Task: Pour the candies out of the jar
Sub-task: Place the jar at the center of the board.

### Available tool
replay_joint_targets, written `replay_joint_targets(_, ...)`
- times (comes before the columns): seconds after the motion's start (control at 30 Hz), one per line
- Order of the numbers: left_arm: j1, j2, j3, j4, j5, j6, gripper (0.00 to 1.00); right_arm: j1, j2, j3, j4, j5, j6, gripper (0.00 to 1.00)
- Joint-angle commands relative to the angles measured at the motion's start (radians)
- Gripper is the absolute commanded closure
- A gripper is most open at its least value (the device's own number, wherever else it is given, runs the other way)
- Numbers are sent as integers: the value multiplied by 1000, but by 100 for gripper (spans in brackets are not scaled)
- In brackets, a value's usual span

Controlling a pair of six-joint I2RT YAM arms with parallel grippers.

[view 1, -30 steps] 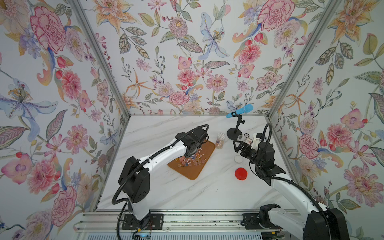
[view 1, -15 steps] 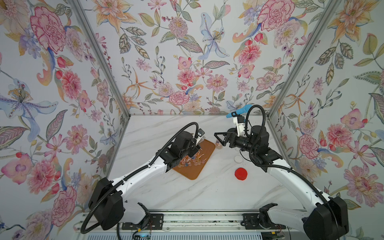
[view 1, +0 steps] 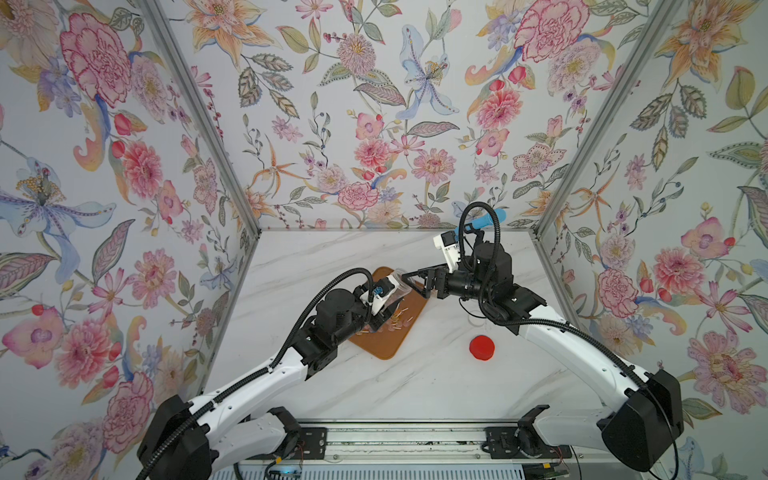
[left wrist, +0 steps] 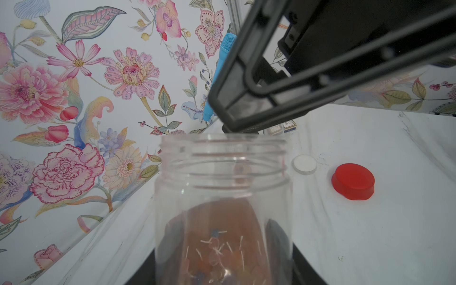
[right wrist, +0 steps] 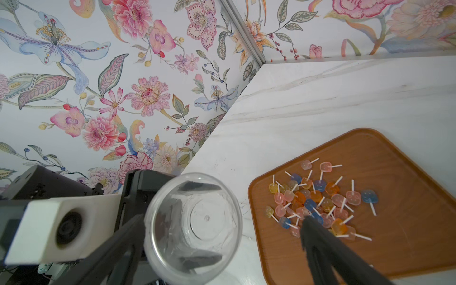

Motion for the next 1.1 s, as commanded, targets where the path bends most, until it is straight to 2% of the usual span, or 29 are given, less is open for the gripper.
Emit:
replay_joint_targets(0.0,7,-8,-4,39,27,22,100,40,20,42,-55,27,-44,0)
replay_joint_targets(0.27,7,-7,2,34,19,24,100,92,67,79,-101,46,-71,5)
replay_joint_targets(0.4,6,-6,3,35,15,24,100,98,85,80,-100,30,-62,13)
replay_joint_targets(0.5,5,-3,4,29,14,24,99,99,96,79,-97,17,-49,22)
replay_joint_targets(0.6,5,-3,7,21,13,24,97,98,99,73,-81,13,-38,35)
replay_joint_targets(0.7,4,-5,7,14,13,24,88,95,94,64,-68,14,-39,44)
replay_joint_targets(0.73,3,-6,8,13,13,24,78,94,92,64,-65,15,-39,48)
replay_joint_targets(0.77,3,-6,7,10,12,24,61,92,88,62,-63,13,-38,49)
replay_joint_targets(0.87,3,-12,0,5,-3,12,2,79,76,53,-62,21,-42,52)
replay_joint_targets(1.07,2,-59,-47,-10,-73,-30,1,-6,26,-7,-85,110,-58,54)
